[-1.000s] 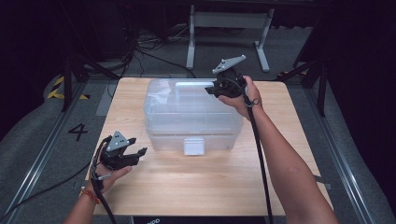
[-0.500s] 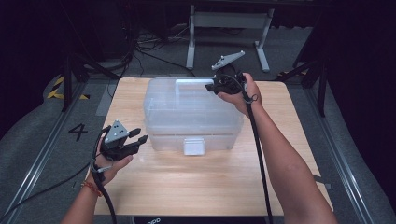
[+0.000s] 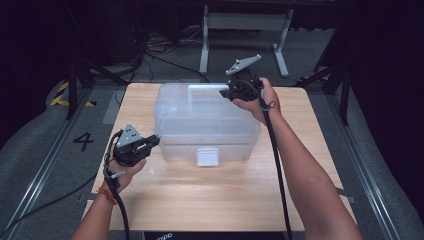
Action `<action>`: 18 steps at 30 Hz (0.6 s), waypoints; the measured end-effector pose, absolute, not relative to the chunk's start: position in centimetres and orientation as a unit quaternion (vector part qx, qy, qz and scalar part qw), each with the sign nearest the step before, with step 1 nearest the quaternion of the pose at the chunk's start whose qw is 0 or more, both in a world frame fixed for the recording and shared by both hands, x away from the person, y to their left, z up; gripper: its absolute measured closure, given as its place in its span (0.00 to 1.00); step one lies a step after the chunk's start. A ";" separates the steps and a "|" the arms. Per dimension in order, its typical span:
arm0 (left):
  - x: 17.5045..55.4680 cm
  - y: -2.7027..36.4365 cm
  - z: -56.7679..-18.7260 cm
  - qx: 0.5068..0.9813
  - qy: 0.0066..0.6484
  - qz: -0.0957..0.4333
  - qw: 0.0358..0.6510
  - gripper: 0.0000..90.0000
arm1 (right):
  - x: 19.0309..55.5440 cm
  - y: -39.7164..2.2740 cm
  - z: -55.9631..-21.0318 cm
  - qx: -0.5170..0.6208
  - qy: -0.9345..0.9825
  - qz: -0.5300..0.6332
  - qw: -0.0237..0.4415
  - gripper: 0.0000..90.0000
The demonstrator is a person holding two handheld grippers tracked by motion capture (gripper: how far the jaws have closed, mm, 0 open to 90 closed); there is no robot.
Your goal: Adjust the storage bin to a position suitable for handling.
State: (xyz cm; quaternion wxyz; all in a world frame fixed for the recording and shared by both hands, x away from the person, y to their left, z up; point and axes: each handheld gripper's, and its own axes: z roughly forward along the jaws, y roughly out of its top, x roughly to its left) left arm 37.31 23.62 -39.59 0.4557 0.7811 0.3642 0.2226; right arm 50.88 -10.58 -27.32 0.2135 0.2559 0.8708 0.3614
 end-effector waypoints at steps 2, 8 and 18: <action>37.4 23.7 -39.6 0.781 0.362 0.224 0.457 0.94 | 50.8 -10.6 -27.3 0.256 0.870 0.362 0.216 0.79; 37.4 23.9 -40.0 0.777 0.360 0.226 0.464 0.95 | 49.3 -11.8 -26.8 0.255 0.859 0.373 0.240 0.71; 37.4 23.8 -39.5 0.782 0.353 0.231 0.458 0.94 | 45.6 -17.2 -26.2 0.266 0.833 0.413 0.255 0.62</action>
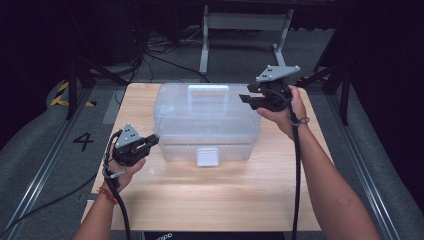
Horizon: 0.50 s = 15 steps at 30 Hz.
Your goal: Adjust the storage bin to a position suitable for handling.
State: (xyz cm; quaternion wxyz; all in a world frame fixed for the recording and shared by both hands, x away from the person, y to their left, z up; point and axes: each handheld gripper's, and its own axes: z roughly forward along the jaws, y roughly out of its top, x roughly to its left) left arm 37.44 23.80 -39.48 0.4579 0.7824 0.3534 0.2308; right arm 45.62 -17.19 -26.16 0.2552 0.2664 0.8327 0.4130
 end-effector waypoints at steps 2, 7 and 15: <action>37.5 23.8 -39.3 0.782 0.354 0.233 0.456 0.94 | 45.0 -18.2 -26.3 0.268 0.830 0.416 0.259 0.59; 37.6 23.8 -38.7 0.784 0.351 0.238 0.453 0.94 | 43.2 -21.1 -27.1 0.285 0.819 0.425 0.260 0.48; 37.9 23.8 -37.8 0.781 0.351 0.245 0.455 0.94 | 40.6 -23.9 -29.1 0.292 0.811 0.433 0.265 0.42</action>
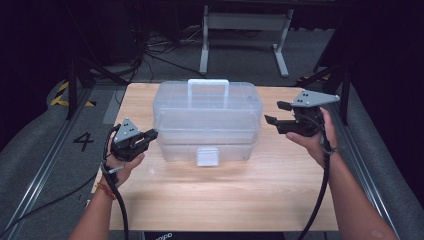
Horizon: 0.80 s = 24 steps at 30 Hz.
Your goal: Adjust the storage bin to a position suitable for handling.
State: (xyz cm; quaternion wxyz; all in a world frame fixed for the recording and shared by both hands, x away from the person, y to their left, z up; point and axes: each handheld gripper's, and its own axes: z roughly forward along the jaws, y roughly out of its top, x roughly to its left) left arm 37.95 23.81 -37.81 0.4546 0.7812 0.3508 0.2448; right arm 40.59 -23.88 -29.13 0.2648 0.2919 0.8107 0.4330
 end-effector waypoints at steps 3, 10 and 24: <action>38.2 23.8 -37.5 0.781 0.351 0.247 0.453 0.94 | 40.1 -24.5 -30.7 0.300 0.807 0.435 0.263 0.38; 38.5 23.8 -36.7 0.785 0.348 0.250 0.448 0.94 | 40.8 -24.4 -33.5 0.311 0.819 0.418 0.240 0.38; 39.0 23.7 -36.0 0.787 0.348 0.251 0.444 0.93 | 42.5 -23.3 -35.4 0.318 0.809 0.428 0.248 0.40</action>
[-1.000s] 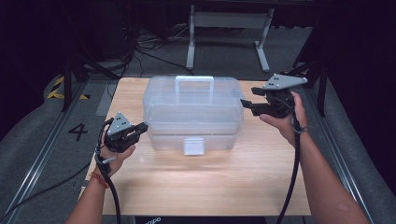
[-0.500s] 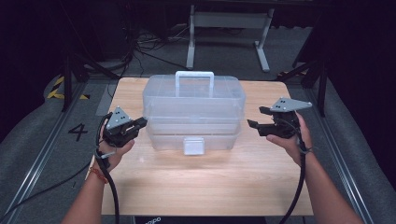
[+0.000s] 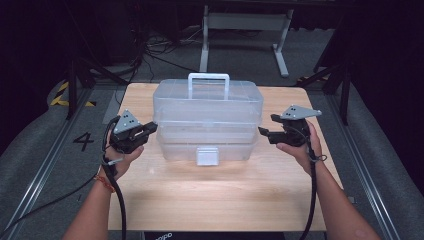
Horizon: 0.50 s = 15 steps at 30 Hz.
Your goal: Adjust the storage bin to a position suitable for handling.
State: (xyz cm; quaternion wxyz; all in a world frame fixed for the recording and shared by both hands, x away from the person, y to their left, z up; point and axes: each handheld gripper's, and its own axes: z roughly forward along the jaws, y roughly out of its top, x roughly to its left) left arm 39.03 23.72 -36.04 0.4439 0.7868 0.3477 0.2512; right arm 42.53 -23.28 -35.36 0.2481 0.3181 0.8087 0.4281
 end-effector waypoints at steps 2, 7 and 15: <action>39.1 23.7 -36.0 0.787 0.347 0.251 0.444 0.93 | 42.7 -23.2 -35.4 0.318 0.807 0.430 0.250 0.41; 39.1 23.7 -35.8 0.789 0.345 0.252 0.442 0.93 | 43.3 -23.3 -35.6 0.322 0.799 0.440 0.253 0.42; 39.2 23.7 -35.8 0.784 0.346 0.253 0.450 0.90 | 43.7 -23.0 -35.7 0.322 0.787 0.454 0.266 0.41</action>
